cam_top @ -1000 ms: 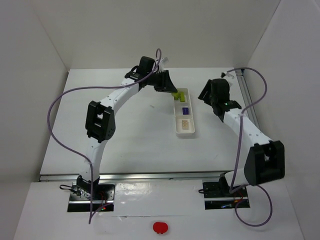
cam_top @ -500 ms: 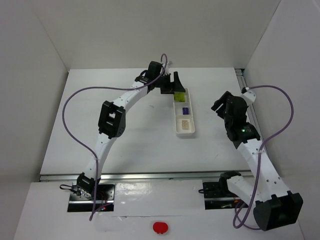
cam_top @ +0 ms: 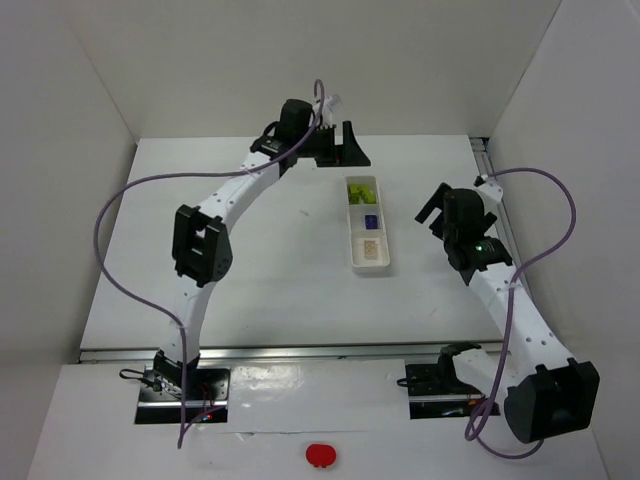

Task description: Sort the legos into containers by color

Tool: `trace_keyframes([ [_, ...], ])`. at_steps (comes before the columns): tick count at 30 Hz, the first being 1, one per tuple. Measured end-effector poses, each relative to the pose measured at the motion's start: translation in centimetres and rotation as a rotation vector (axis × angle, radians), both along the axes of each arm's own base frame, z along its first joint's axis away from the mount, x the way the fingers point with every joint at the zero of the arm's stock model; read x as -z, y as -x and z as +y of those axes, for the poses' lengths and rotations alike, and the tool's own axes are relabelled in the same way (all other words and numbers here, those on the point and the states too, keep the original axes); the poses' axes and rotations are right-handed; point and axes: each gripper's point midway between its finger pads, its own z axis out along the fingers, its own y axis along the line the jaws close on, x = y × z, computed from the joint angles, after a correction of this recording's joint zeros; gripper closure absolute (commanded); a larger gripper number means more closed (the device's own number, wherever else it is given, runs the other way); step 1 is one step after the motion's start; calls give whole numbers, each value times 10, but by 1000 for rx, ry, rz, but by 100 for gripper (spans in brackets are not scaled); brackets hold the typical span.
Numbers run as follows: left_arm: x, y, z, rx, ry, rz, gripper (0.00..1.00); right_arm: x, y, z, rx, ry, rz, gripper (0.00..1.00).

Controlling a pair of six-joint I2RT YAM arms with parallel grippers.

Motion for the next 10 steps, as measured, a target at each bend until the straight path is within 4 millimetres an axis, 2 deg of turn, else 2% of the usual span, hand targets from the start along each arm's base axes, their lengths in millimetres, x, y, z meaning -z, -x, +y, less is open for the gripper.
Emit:
trace_keyframes([
  [2, -38, 14, 8, 10, 12, -68, 0, 10, -2, -3, 23, 14, 46, 0],
  [5, -95, 47, 29, 16, 13, -192, 0, 22, -4, -12, 82, 43, 114, 0],
  [10, -152, 93, 71, -1, 11, -319, 0, 35, -1, -21, 133, 80, 179, 3],
])
